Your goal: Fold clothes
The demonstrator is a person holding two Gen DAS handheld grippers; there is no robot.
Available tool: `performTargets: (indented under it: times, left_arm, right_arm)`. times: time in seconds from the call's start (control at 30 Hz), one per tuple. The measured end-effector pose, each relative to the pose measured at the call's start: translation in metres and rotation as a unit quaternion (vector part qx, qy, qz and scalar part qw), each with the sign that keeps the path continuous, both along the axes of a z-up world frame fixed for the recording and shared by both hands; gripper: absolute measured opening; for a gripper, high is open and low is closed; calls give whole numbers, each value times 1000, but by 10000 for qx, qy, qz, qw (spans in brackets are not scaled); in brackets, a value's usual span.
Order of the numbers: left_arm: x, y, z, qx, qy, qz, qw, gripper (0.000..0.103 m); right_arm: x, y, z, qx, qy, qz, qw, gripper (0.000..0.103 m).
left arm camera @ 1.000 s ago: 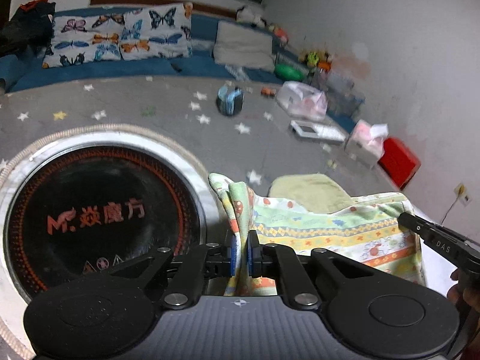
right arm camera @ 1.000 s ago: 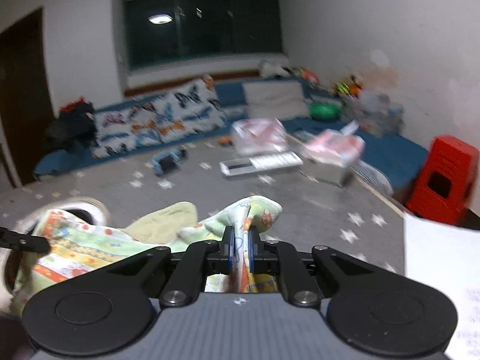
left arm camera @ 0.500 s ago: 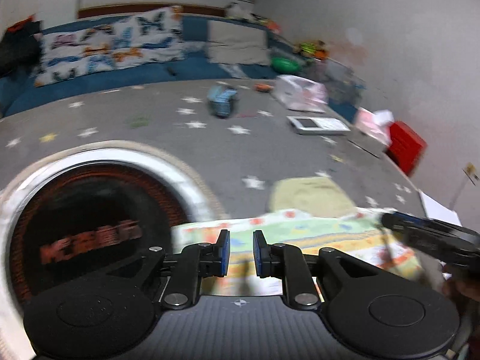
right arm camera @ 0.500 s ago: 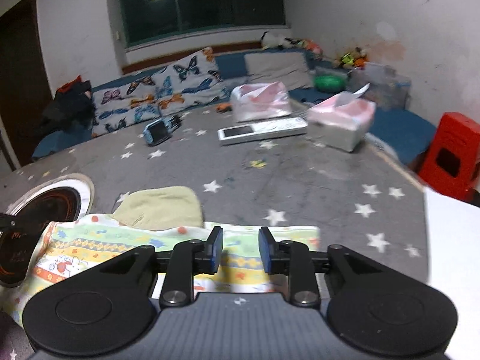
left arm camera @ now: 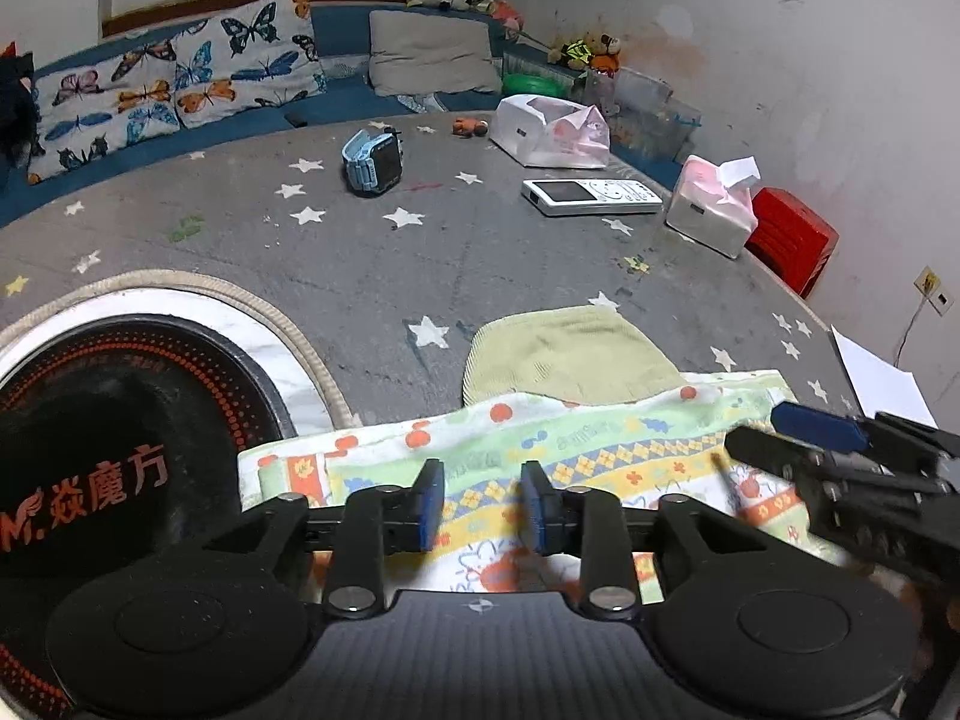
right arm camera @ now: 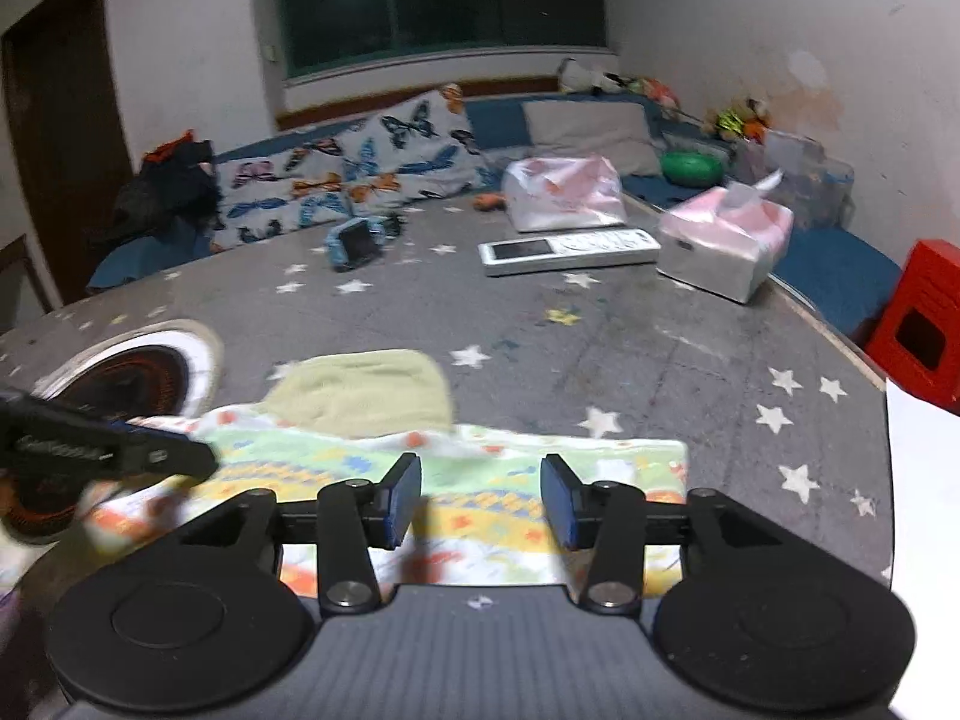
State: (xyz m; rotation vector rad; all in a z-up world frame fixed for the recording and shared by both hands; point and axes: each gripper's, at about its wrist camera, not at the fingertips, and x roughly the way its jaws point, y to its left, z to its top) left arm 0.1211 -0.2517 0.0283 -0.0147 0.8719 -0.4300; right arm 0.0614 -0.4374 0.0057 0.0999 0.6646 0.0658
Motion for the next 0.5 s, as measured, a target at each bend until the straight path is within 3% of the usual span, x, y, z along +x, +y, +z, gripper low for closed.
performTargets:
  times: [0.27,0.5]
  left_arm:
    - [-36,3,8,370,-289,-28,9989,47]
    - [-75,15,4,546,-440,-68,9975,54]
  right_arm:
    - [-37,37,2,-369,-65,555,9978,62]
    - [-68,63,-3,-902,-99,758,9930,71]
